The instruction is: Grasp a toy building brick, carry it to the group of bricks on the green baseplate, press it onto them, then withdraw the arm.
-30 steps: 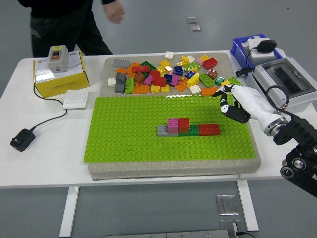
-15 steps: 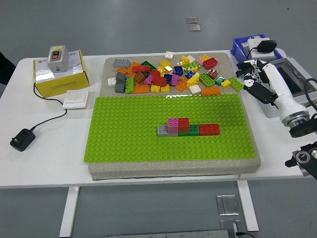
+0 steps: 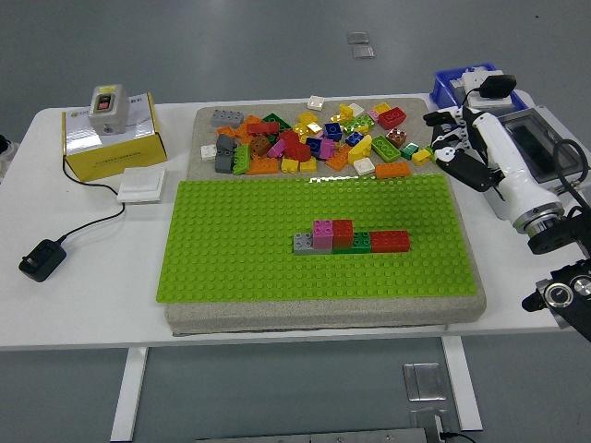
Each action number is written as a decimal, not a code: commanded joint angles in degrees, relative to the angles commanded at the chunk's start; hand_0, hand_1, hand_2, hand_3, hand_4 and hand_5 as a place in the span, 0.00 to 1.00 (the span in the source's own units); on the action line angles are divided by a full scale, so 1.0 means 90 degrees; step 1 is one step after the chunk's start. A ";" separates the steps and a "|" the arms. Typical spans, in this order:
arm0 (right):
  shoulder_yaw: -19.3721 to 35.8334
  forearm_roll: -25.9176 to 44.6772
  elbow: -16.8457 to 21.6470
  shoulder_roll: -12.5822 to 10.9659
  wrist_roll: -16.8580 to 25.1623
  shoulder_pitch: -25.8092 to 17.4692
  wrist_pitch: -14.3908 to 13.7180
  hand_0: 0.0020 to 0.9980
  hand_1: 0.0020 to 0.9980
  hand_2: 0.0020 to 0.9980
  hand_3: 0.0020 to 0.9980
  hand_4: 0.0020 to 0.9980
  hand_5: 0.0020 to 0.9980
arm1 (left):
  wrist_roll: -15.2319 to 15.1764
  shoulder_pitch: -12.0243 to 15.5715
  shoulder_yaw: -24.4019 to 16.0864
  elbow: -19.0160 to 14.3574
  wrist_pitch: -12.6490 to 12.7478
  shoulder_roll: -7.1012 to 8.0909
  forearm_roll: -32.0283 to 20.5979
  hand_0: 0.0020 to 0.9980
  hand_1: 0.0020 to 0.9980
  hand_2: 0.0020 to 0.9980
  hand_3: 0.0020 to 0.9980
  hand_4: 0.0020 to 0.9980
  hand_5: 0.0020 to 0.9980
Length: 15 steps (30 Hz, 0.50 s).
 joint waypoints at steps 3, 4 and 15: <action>-0.0218 -0.0425 0.0066 -0.0029 -0.0246 0.0073 0.0077 0.26 0.38 0.70 0.68 0.24 0.48 | 0.0009 -0.0001 -0.0022 0.0000 -0.0002 0.0003 0.0019 0.67 0.65 0.48 0.62 0.08 0.65; -0.0249 -0.0548 0.0075 -0.0034 -0.0274 0.0091 0.0081 0.26 0.38 0.70 0.68 0.24 0.48 | 0.0011 -0.0001 -0.0021 0.0000 -0.0003 0.0002 0.0014 0.67 0.65 0.48 0.62 0.08 0.65; -0.0764 0.0077 0.0033 -0.0012 0.0129 0.0320 -0.0051 0.27 0.34 0.70 0.68 0.15 0.41 | 0.0031 -0.0046 -0.0001 0.0000 -0.0016 0.0039 0.0001 0.68 0.65 0.48 0.63 0.08 0.65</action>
